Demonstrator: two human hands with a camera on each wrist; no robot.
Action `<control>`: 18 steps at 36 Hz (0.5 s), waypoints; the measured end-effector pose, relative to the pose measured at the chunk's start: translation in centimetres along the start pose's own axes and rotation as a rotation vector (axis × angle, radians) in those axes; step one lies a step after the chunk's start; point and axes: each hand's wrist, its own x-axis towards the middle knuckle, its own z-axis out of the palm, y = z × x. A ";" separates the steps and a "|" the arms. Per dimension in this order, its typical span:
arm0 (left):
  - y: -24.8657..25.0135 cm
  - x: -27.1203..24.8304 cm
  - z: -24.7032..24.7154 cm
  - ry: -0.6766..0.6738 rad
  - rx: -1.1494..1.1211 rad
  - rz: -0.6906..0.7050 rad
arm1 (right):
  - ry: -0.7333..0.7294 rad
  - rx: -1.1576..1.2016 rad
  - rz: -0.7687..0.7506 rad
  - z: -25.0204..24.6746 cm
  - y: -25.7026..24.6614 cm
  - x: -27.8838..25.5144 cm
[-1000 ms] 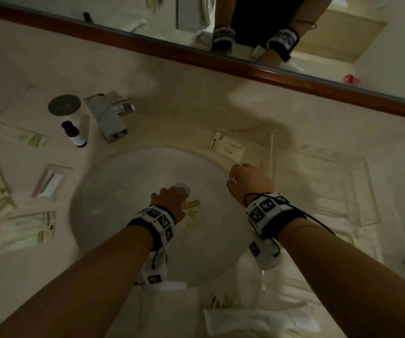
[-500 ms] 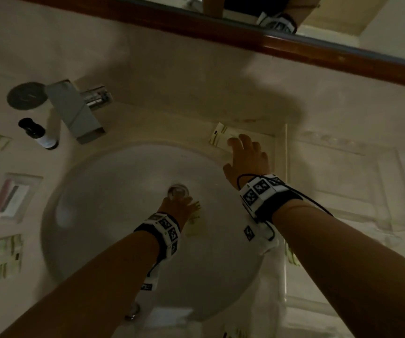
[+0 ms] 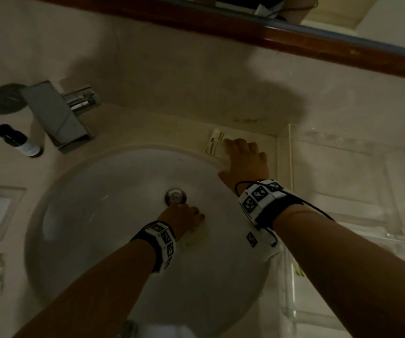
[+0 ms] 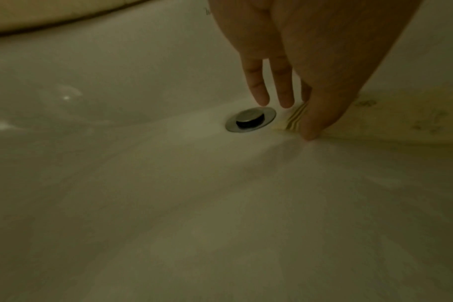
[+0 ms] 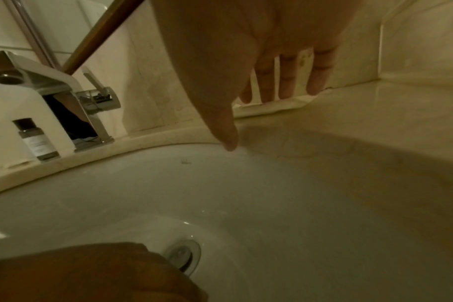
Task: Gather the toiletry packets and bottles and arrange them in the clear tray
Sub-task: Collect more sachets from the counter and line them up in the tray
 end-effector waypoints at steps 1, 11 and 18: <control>0.0 -0.1 0.0 -0.002 0.006 -0.006 | 0.004 0.000 -0.003 0.0 0.0 -0.1; 1.1 -0.6 -0.8 -0.010 0.035 -0.076 | 0.055 0.081 -0.035 0.1 0.5 -1.6; 1.7 -1.4 -1.2 -0.051 -0.078 -0.147 | 0.017 0.092 -0.045 -1.2 0.8 -2.8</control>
